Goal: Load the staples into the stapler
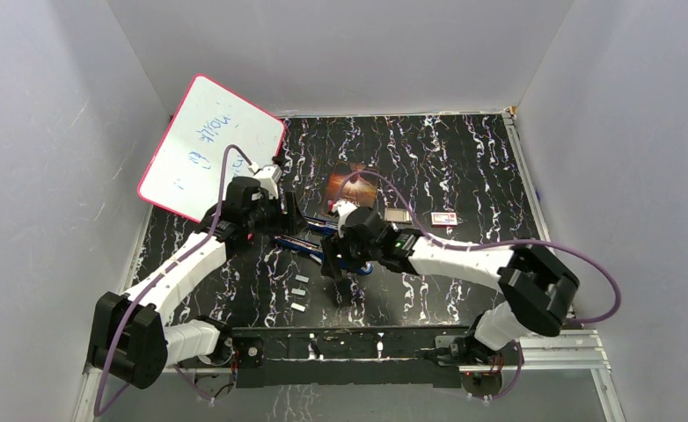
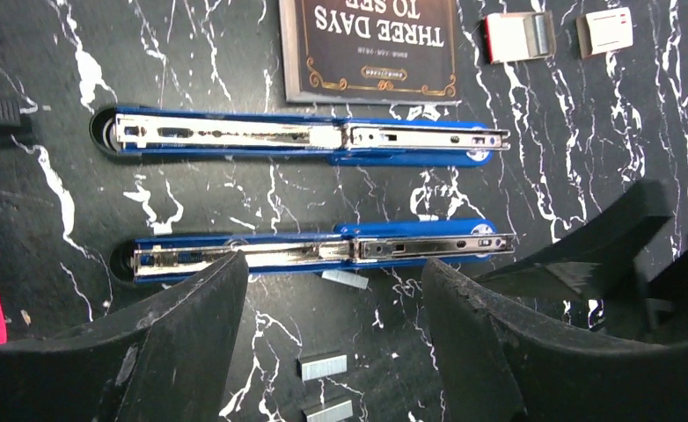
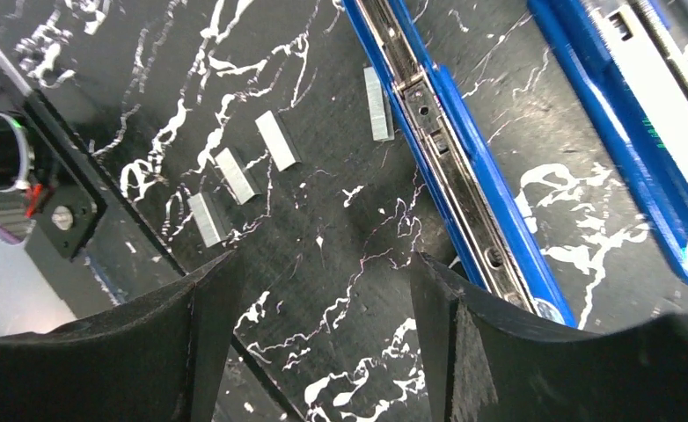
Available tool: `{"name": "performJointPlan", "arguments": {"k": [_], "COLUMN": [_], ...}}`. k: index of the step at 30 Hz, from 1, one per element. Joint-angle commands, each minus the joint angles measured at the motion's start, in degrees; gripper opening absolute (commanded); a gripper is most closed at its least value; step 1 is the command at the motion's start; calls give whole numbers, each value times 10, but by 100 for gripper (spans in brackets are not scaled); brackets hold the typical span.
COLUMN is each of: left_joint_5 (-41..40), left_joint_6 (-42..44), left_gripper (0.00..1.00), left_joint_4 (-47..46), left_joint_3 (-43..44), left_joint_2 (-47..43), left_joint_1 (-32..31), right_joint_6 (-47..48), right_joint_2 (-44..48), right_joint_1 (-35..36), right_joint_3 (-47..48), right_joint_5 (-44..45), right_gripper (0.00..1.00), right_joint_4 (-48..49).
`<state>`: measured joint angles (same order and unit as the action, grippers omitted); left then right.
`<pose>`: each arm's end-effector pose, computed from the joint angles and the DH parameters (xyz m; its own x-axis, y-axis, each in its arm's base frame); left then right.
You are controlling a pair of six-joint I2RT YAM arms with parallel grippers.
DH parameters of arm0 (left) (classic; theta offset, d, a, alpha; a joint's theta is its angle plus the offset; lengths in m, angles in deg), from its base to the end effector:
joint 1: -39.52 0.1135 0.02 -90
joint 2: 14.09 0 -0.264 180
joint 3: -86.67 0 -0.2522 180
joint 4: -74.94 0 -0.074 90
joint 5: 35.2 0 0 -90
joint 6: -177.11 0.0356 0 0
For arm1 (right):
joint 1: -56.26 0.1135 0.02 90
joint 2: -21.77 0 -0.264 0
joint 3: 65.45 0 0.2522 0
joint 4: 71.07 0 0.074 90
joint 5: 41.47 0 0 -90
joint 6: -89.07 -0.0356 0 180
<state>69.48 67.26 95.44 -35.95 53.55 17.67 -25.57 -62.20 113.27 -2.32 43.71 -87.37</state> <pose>0.2388 -0.1055 0.2573 -0.6374 -0.0983 -0.7643 0.3676 0.8329 -0.4137 0.1691 0.2660 0.2202 -0.6625 -0.2575 -0.7034 -0.6558 0.6532 0.3785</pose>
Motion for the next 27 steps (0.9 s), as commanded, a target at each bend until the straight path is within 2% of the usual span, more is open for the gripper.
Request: {"name": "performJointPlan", "arguments": {"k": [1,21,27], "left_joint_5": [-5,-47,-55], "left_joint_6": [-22,-13,-10], "left_gripper": [71,73,73], "left_joint_4": [20,13,18], "left_joint_3": [-9,-23,-22], "left_joint_2": [-16,-53,-57], "left_joint_1": [5,10,11], "right_joint_6": [-8,22,40], "right_joint_2": [-39,-190,-215], "right_joint_1": [20,31,32], "right_joint_3": [13,52,66], "right_joint_5": [29,97,116], "right_gripper": [77,77,73], "right_joint_4": [64,109,106]}}
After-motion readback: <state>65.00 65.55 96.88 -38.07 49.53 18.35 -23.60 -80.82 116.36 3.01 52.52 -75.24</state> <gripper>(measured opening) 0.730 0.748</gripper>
